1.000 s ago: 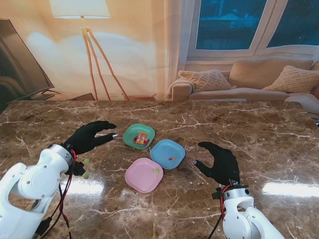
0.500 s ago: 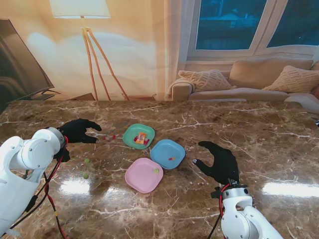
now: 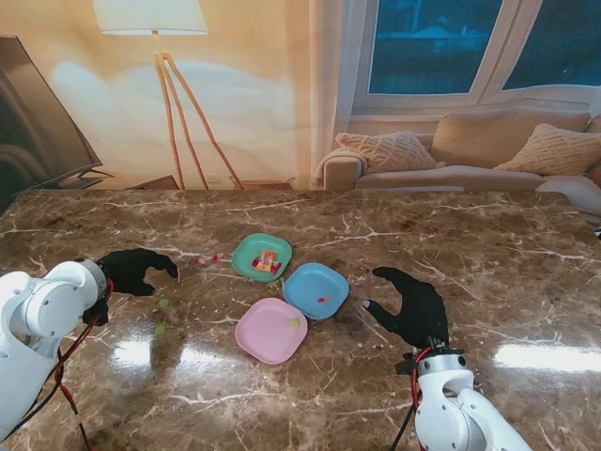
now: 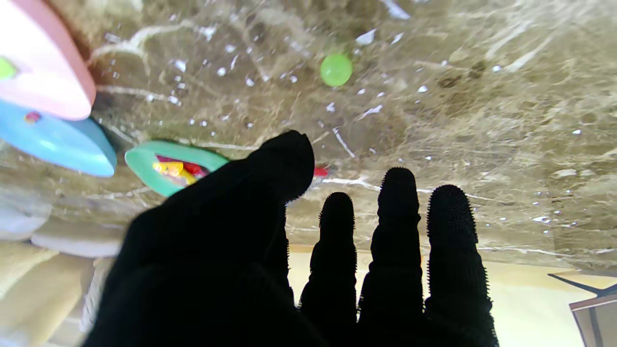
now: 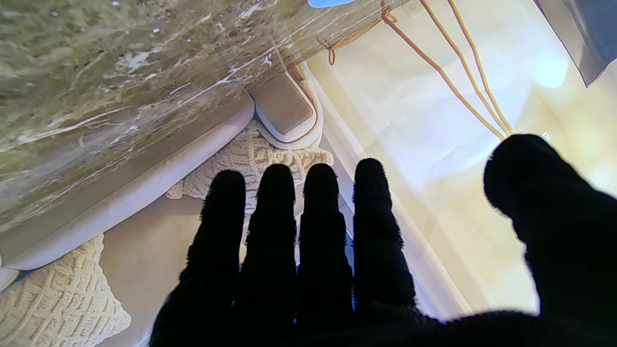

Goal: Portion candies into small dishes

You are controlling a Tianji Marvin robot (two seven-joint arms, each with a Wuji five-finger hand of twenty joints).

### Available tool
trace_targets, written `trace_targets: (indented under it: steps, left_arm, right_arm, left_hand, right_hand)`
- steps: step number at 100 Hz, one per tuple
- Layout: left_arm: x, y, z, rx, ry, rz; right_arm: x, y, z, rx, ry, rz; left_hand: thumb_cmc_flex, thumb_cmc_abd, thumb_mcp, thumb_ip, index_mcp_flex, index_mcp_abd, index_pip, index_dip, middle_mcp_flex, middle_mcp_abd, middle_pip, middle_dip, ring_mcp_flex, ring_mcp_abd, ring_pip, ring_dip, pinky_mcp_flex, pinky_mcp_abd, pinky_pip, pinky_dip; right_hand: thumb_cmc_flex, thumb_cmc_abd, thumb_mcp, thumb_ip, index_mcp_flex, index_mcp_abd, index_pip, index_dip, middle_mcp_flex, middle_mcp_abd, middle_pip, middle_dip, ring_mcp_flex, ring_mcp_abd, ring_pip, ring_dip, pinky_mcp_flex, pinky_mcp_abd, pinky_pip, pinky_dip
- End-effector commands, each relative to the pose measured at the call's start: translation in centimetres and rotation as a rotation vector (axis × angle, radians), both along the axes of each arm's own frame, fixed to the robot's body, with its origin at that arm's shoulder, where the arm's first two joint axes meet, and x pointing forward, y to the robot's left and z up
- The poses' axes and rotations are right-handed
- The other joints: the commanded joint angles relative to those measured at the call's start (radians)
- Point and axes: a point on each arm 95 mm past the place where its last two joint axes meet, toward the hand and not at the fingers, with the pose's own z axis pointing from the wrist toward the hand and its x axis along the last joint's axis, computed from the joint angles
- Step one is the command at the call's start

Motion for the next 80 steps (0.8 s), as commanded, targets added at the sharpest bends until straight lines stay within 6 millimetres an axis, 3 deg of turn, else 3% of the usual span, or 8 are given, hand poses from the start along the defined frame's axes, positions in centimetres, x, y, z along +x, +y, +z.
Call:
trace_targets:
  steps: [1, 43, 80]
  left_arm:
    - [-0.4, 1.0, -1.2, 0.014, 0.026, -0.001]
    - [-1.2, 2.7, -4.0, 0.034, 0.034, -0.049]
    - [-1.0, 3.2, -6.1, 0.021, -0.022, -0.063]
  right_arm:
    - [-0.3, 0.2, -0.6, 0.004, 0.028, -0.002]
    - [-0.3, 0.3, -0.7, 0.013, 0.03, -0.002]
    - [-0.4, 0.3, -0.9, 0.024, 0.037, -0.002]
  left_hand:
    - [0.044, -0.021, 0.01, -0.023, -0.04, -0.032, 0.017, -0.011, -0.029, -0.035, 0.024, 0.03, -0.004, -0.012, 0.012, 0.014, -0.01, 0.01, 0.011, 0.035]
    - [-0.021, -0.07, 0.003, -0.037, -0.041, -0.033, 0.088, 0.036, -0.015, -0.047, 0.032, 0.045, 0.013, -0.024, -0.006, -0.016, -0.004, 0.01, 0.006, 0.039]
    - [-0.067, -0.169, -0.022, -0.062, 0.014, 0.035, 0.125, 0.057, 0.098, -0.054, 0.091, 0.055, 0.103, -0.026, 0.04, -0.017, 0.06, 0.009, 0.049, 0.039]
  right_hand:
    - [-0.033, 0.009, 0.017, 0.024, 0.002, -0.022, 0.01, 0.002, -0.01, 0.0, -0.001, 0.003, -0.026, -0.025, -0.001, -0.018, -0.011, -0.007, -0.019, -0.014]
    - [-0.031, 0.008, 0.029, 0.021, 0.004, -0.023, 0.013, 0.005, -0.009, 0.001, 0.0, 0.008, -0.022, -0.019, 0.002, -0.008, -0.009, -0.001, -0.017, -0.006]
    - [-0.029, 0.007, 0.038, 0.02, 0.005, -0.022, 0.014, 0.006, -0.009, 0.004, 0.001, 0.011, -0.019, -0.013, 0.005, -0.001, -0.008, 0.003, -0.016, 0.001]
